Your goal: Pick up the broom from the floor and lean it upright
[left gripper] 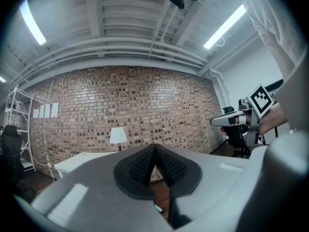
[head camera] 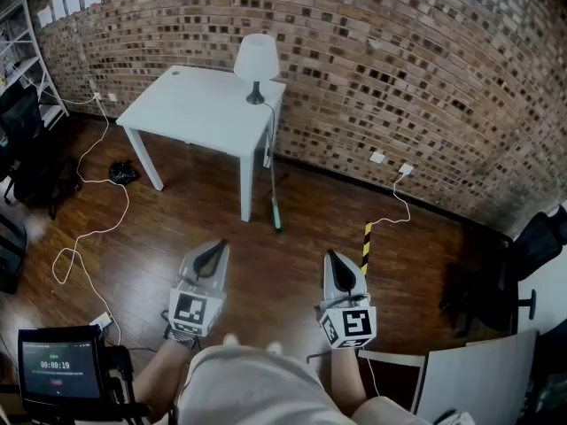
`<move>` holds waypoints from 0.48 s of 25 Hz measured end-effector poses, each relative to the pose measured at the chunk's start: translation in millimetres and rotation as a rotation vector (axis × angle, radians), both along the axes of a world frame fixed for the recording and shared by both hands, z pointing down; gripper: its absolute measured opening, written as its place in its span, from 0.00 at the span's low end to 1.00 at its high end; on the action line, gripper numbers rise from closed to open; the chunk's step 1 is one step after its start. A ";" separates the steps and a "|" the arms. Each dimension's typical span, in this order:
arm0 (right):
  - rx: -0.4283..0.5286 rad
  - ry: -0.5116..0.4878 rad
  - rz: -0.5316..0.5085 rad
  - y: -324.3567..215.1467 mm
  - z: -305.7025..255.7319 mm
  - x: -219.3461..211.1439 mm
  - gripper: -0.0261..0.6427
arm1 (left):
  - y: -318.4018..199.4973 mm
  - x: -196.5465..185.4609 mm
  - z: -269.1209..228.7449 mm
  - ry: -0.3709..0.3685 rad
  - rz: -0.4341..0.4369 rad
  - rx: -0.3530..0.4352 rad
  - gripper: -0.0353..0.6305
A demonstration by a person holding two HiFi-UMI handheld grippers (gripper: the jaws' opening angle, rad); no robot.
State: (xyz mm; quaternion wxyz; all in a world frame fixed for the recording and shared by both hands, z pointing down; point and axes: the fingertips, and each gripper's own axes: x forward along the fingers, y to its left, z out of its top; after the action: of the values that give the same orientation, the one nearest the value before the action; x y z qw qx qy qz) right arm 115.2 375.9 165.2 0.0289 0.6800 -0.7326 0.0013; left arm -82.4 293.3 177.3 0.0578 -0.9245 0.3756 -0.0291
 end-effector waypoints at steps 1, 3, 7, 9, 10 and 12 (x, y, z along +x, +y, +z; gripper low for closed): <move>0.000 -0.002 0.001 0.6 0.3 0.0 0.06 | 0.5 -0.2 -0.1 -0.001 0.000 0.000 0.05; -0.001 -0.004 0.002 1.7 0.1 0.0 0.06 | 1.5 -0.6 0.0 -0.004 0.001 0.000 0.06; 0.001 -0.005 0.004 3.3 -0.2 0.6 0.06 | 2.7 -0.6 1.5 -0.003 0.002 -0.003 0.06; 0.002 -0.006 0.005 4.5 0.5 0.4 0.06 | 3.9 -0.1 2.9 -0.005 0.004 -0.007 0.06; 0.002 -0.006 0.005 5.0 0.8 0.2 0.06 | 4.6 0.2 3.2 -0.005 0.005 -0.009 0.06; 0.001 -0.008 0.005 5.3 1.1 0.3 0.06 | 5.6 1.2 3.0 -0.005 0.006 -0.011 0.06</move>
State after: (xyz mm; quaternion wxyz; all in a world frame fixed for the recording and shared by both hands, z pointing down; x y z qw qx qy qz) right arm 115.4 381.2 166.3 0.0255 0.6817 -0.7312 0.0039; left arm -81.1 298.9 180.3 0.0539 -0.9260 0.3723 -0.0333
